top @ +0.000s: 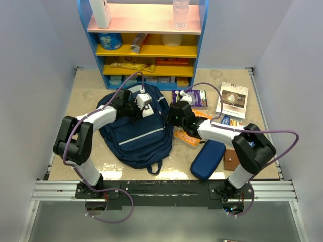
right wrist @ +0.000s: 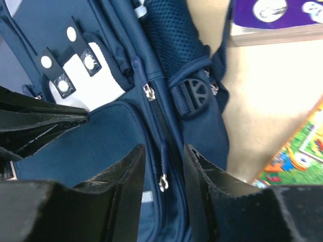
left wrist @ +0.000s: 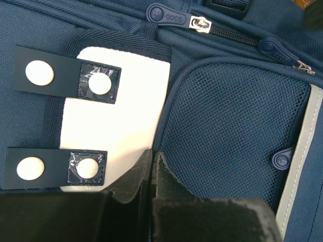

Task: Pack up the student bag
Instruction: Unzip the student bag at the center of the board.

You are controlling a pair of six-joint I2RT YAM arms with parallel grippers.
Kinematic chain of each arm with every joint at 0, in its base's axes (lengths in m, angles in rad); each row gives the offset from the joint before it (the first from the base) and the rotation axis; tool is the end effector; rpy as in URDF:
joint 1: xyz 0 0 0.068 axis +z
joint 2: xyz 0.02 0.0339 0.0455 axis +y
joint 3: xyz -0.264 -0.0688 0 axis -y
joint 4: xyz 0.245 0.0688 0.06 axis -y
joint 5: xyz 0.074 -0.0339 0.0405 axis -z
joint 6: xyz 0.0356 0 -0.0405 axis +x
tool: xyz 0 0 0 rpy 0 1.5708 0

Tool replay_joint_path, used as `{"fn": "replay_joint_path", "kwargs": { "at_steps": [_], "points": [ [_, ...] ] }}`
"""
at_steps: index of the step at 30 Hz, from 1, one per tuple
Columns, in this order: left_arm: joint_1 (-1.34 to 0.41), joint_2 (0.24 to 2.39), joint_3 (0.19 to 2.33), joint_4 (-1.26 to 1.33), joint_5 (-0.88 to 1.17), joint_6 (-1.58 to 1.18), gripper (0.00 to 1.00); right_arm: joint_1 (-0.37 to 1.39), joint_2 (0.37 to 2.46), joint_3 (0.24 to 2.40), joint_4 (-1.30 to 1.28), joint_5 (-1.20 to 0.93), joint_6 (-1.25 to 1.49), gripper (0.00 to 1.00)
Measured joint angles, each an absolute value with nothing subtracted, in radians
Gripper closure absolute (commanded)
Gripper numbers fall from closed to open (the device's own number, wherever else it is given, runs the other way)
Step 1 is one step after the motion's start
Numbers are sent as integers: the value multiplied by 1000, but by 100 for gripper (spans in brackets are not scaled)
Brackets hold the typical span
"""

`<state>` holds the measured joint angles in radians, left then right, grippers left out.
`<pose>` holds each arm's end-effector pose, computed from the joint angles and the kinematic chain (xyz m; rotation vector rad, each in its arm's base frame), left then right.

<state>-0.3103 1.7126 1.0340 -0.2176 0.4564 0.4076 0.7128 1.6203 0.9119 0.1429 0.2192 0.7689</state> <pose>0.3303 -0.1224 0.1850 1.0267 2.1796 -0.5161 0.2698 0.2230 0.2051 0.1934 2.1807 0.6334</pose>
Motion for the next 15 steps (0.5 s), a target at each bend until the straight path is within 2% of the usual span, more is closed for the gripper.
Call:
{"fn": "replay_joint_path", "kwargs": {
  "at_steps": [7, 15],
  "points": [
    [-311, 1709, 1034, -220, 456, 408, 100, 728, 1724, 988, 113, 219, 758, 76],
    [-312, 1705, 1034, -229, 448, 408, 100, 733, 1746, 997, 71, 220, 763, 78]
  ]
}}
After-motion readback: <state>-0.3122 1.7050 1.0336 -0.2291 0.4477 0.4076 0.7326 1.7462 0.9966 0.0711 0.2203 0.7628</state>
